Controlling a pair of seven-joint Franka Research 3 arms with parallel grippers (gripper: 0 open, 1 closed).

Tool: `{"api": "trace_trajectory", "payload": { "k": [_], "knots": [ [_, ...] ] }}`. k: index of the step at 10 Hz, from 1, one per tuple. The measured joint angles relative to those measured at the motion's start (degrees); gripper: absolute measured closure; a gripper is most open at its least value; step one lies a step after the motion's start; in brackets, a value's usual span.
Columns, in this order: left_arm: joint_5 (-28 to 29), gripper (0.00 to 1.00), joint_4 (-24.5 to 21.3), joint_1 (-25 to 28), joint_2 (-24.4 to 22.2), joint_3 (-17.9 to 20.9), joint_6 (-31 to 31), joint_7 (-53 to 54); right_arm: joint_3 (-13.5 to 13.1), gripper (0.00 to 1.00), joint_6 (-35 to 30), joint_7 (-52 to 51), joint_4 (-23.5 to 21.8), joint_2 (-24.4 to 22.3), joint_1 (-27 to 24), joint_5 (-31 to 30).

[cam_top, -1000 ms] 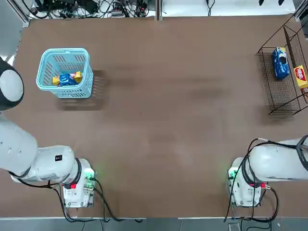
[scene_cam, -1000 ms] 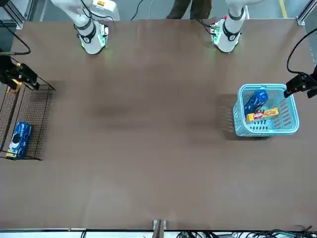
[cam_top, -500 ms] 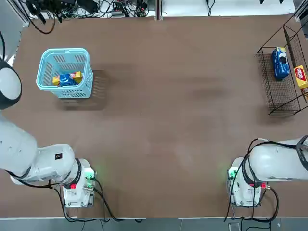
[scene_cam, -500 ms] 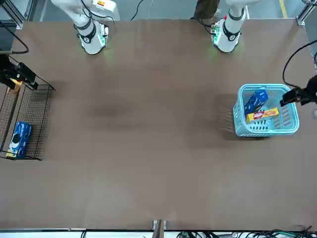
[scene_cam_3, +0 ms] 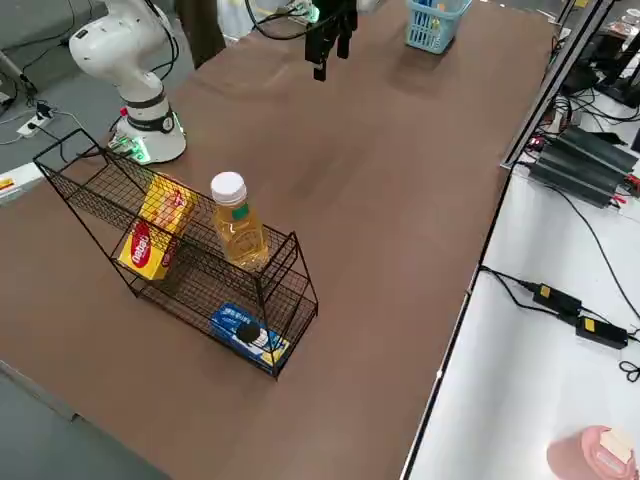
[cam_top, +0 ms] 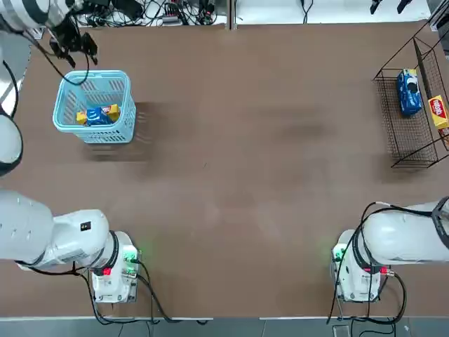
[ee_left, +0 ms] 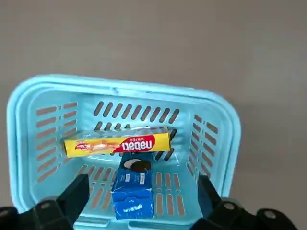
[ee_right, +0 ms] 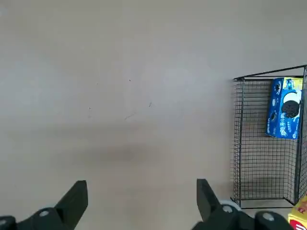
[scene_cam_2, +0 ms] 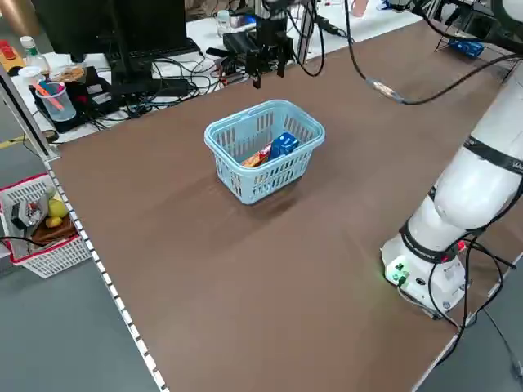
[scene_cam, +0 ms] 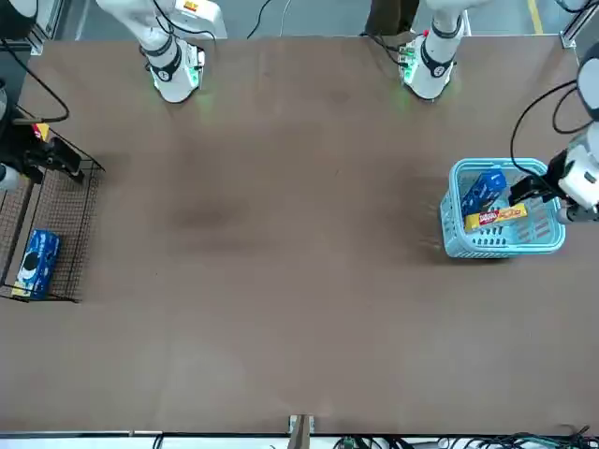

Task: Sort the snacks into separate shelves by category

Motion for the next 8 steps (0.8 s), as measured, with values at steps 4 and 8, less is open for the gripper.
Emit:
{"api": "trace_trajectory", "payload": {
  "k": [4,8],
  "knots": [
    [0.0,0.02,-11.2,0.4,-3.0,-0.3,3.8,-0.5,0.0,0.00,0.1,-0.1,0.1,-0.3,0.4,-0.2],
    [0.0,0.03,-16.1,4.9,-4.0,-0.3,5.0,-0.6,-1.5,0.00,0.1,-4.7,0.7,-0.4,0.4,-0.3]
  ]
}}
